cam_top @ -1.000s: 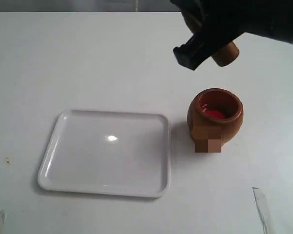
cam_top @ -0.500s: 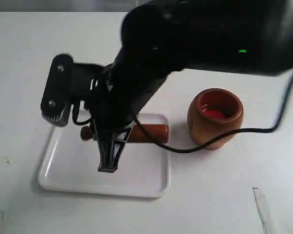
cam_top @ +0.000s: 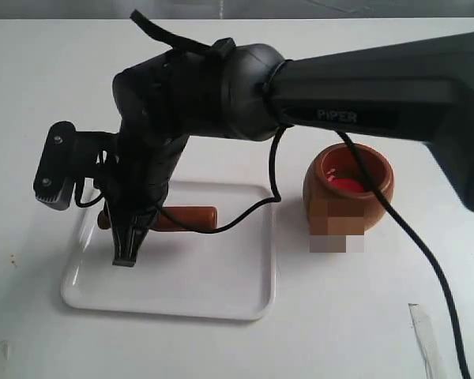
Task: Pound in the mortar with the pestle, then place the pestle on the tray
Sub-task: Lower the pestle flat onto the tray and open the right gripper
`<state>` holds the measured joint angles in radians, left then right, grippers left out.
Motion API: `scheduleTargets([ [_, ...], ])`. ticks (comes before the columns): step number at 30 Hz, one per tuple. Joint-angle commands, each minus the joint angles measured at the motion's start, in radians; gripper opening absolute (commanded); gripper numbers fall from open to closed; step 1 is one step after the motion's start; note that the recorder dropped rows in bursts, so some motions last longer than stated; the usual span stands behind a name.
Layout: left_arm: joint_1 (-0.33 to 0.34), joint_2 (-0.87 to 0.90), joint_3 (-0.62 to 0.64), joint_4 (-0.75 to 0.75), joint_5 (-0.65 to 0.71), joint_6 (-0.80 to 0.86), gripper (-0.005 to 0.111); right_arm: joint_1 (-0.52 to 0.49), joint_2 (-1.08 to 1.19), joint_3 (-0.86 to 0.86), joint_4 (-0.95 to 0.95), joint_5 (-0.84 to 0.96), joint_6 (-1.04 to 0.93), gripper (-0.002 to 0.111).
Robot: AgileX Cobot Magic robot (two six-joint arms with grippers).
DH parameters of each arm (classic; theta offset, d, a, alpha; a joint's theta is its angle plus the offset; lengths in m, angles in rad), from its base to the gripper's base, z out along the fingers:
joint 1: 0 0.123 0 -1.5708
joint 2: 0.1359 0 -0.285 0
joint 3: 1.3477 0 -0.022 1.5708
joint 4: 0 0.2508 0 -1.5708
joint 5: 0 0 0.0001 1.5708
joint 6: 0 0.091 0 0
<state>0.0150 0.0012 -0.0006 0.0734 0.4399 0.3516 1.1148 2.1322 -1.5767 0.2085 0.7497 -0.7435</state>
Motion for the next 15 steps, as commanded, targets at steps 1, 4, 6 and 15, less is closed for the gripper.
scheduleTargets([
  [1,-0.008,-0.001,0.001,-0.007,-0.003,-0.008,0.0,-0.02,0.004,-0.007,0.008,-0.02,0.018,0.0],
  [4,-0.008,-0.001,0.001,-0.007,-0.003,-0.008,0.0,-0.035,0.004,-0.007,0.011,-0.005,0.022,0.003],
  [6,-0.008,-0.001,0.001,-0.007,-0.003,-0.008,0.0,-0.043,0.004,-0.007,0.011,0.018,0.022,0.013],
  [15,-0.008,-0.001,0.001,-0.007,-0.003,-0.008,0.0,-0.048,-0.002,-0.007,0.007,0.04,0.066,0.079],
])
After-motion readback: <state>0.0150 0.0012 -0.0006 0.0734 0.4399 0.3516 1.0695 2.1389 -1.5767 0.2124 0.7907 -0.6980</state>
